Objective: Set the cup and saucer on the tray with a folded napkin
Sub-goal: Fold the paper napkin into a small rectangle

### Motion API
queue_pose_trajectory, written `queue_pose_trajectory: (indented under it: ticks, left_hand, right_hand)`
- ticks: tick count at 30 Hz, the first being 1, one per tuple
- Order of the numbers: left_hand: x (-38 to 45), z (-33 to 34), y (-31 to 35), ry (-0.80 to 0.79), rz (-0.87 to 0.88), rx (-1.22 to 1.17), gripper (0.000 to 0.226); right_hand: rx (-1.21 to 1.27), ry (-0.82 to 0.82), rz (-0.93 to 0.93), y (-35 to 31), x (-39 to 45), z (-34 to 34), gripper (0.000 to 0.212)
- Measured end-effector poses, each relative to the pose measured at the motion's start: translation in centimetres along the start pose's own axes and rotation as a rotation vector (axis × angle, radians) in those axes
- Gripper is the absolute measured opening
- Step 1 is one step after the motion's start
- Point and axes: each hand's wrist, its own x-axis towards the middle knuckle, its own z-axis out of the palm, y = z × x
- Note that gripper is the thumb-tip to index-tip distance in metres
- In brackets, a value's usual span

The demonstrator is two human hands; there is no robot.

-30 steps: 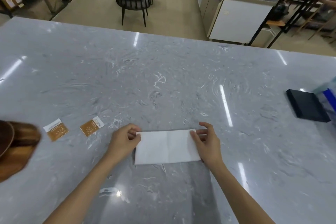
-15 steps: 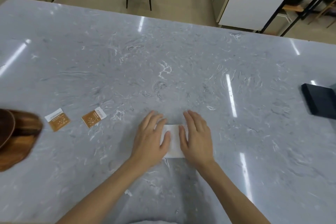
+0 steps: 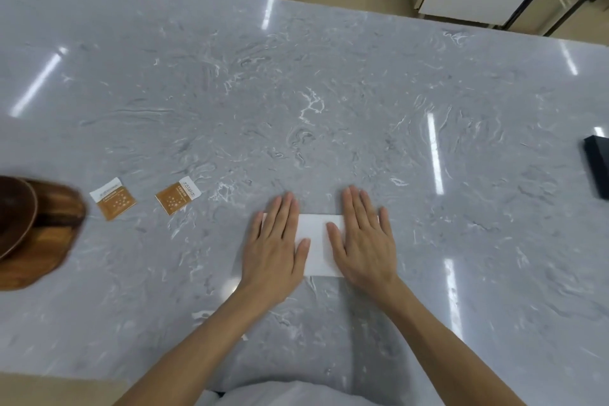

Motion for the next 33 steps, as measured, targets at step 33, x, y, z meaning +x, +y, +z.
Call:
queue_pose_trajectory:
  ticks: [33]
  left_hand:
    - [-11.1,1.1,4.9,-0.085,0.067,-0.077,0.074]
  right_hand:
    - [-0.253,-0.214,-0.717,6.4,8.2,-3.6,0.055]
